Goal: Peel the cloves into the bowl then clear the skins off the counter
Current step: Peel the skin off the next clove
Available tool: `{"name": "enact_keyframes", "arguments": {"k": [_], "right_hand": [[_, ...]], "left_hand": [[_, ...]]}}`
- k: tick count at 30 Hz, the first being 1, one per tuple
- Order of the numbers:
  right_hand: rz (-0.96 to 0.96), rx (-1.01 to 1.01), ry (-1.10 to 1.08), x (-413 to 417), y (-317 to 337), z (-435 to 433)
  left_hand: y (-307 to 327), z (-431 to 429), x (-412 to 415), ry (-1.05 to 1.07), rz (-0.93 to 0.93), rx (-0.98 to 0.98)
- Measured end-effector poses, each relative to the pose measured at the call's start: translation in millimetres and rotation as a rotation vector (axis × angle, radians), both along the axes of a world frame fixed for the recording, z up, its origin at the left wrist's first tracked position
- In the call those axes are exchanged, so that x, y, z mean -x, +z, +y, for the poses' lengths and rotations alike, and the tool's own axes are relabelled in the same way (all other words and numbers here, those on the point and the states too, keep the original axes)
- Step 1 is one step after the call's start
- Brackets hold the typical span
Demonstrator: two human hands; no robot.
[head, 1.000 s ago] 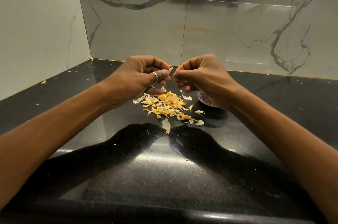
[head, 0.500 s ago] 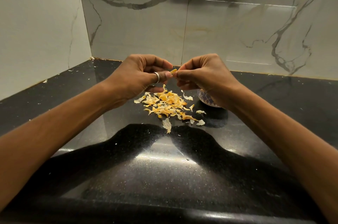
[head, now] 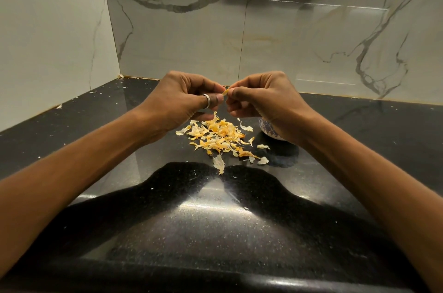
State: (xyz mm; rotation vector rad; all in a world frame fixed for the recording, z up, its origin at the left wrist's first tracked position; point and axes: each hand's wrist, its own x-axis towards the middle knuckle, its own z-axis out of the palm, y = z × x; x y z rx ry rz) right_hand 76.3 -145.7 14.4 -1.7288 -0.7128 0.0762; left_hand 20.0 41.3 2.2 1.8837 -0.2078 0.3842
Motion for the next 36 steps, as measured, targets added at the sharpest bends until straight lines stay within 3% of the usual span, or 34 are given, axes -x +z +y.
{"name": "enact_keyframes", "arguments": {"k": [5, 14, 28, 36], "right_hand": [[0.032, -0.006, 0.018, -0.5, -0.3, -0.3], [0.328, -0.159, 0.109, -1.1, 3.2, 0.2], [0.387, -0.204, 0.104, 1.4, 1.8, 2.1], [0.395, -0.244, 0.104, 4.9, 4.2, 3.8]], "left_hand": [[-0.2, -0.9, 1.1, 0.011, -0.014, -0.009], [1.8, -0.2, 2.3, 0.006, 0.0, 0.005], [-0.4, -2.9, 2.2, 0.024, -0.037, -0.027], [1.1, -2.7, 0.3, -0.024, 0.041, 0.156]]}}
